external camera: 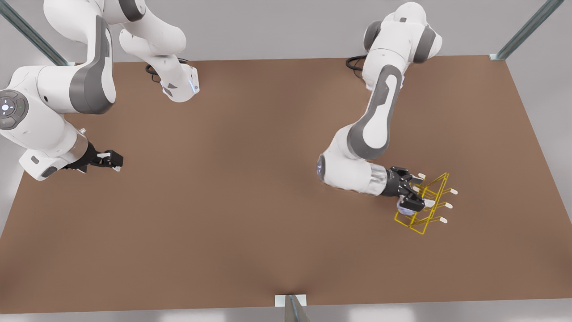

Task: Place the cup on the cup holder

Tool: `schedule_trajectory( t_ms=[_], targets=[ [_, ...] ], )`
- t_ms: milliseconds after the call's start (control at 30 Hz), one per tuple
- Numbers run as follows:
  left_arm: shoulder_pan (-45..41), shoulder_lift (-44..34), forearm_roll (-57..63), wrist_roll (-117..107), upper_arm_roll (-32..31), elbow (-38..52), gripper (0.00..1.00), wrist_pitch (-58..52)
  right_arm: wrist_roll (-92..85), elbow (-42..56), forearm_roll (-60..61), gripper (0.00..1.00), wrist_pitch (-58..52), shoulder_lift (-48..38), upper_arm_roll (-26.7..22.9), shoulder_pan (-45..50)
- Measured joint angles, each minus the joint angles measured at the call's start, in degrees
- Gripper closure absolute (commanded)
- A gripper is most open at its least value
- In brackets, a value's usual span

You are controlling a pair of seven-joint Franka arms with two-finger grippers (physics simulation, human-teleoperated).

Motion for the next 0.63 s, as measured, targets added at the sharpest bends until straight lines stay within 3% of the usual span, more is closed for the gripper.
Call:
schedule_trajectory(
  t_ms=[67, 133, 167, 267, 333, 633],
  targets=[
    [8.9, -3.0, -25.7, -4.9, 0.2, 4.5, 0.00, -2.1, 0.0, 0.0, 0.0, 0.00, 0.0, 0.0, 0.0, 0.0],
    [15.3, -11.9, -39.2, -9.3, -1.1, 2.8, 0.00, -3.7, 0.0, 0.0, 0.0, 0.00, 0.0, 0.0, 0.0, -0.1],
    [19.5, -17.2, -42.1, -11.3, -4.9, -0.1, 0.00, -4.1, 0.0, 0.0, 0.0, 0.00, 0.0, 0.0, 0.0, -0.1],
    [23.0, -32.6, -46.0, -16.6, -9.6, -16.9, 0.00, -1.8, -0.1, -0.2, 0.2, 0.00, 0.0, 0.9, 0.0, -0.4],
    [23.9, -37.4, -46.9, -19.6, -10.5, -24.8, 0.00, 1.2, -0.1, -0.2, 0.3, 0.00, 0.0, 3.4, 0.0, -0.4],
    [25.7, -39.0, -48.1, -29.3, -10.6, -27.7, 0.00, 6.7, -0.2, 0.0, -0.2, 0.00, 0.0, 5.6, -0.3, -0.8]
  ],
)
